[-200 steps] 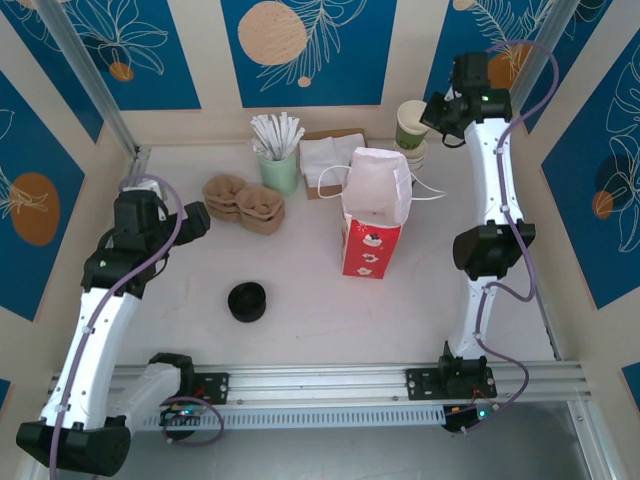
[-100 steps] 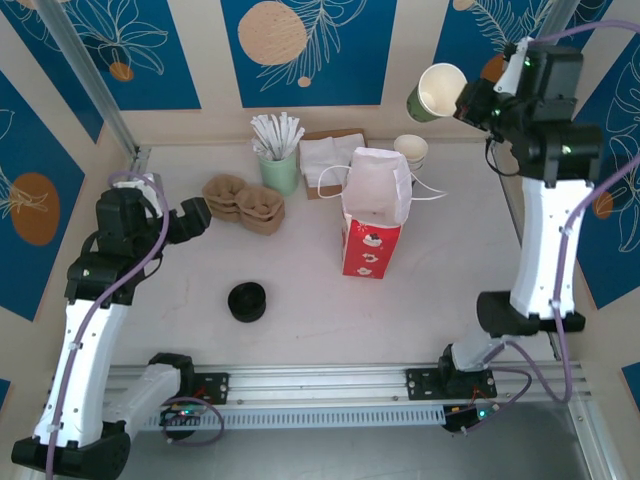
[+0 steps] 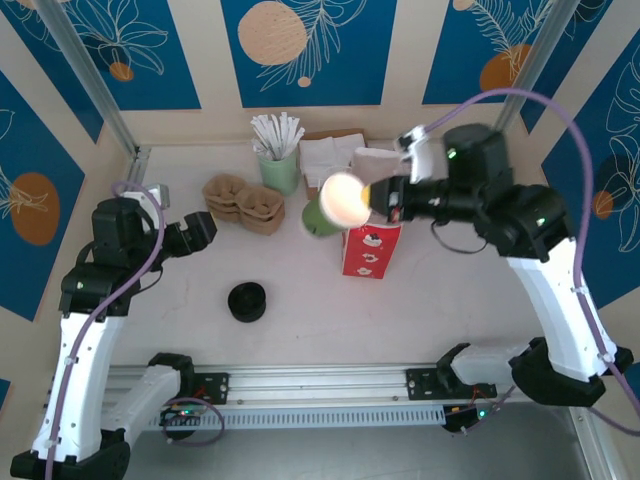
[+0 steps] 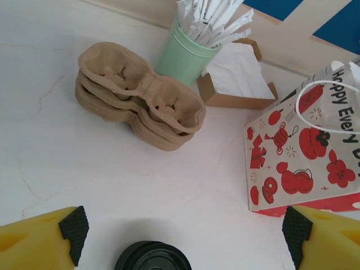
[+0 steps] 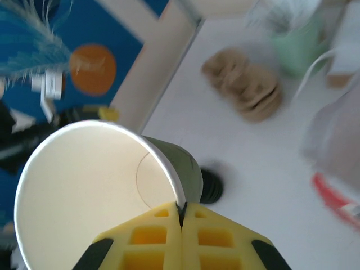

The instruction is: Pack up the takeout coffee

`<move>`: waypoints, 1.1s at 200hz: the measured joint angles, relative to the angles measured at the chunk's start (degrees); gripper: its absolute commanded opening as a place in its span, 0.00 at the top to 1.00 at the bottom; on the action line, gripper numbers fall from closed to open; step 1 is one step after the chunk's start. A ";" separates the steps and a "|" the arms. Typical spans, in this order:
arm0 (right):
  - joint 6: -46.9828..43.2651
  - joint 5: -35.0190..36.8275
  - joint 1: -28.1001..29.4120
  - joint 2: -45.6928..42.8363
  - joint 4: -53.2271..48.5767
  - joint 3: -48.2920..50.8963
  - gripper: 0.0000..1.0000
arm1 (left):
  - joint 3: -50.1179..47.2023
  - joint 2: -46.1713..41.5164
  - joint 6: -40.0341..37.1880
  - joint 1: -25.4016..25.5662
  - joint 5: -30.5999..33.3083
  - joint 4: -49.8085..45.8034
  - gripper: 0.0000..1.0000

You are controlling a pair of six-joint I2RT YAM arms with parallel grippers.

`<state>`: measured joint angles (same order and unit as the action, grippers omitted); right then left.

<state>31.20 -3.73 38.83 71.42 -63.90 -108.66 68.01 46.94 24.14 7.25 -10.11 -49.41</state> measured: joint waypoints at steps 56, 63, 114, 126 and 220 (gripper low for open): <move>6.16 10.51 17.94 -2.45 8.31 21.62 1.00 | -12.26 -5.70 1.60 0.00 -0.66 -1.05 0.11; 6.82 12.17 19.15 -2.49 9.14 23.52 1.00 | -13.99 -6.43 2.05 0.00 -0.87 -0.96 0.11; 12.31 23.82 23.91 -3.13 16.04 36.59 1.00 | -24.87 -12.37 6.03 0.28 -2.97 0.37 0.16; 13.38 25.62 24.17 -3.04 17.46 39.26 1.00 | -26.62 -13.86 7.06 0.52 -3.41 0.61 0.18; 17.03 33.20 24.20 6.67 22.84 42.58 1.00 | -28.61 -12.31 11.17 8.39 0.63 1.38 0.21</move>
<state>48.23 29.47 63.02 78.08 -41.06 -66.08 39.40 34.63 35.31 15.64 -9.47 -48.03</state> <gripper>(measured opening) 0.061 0.787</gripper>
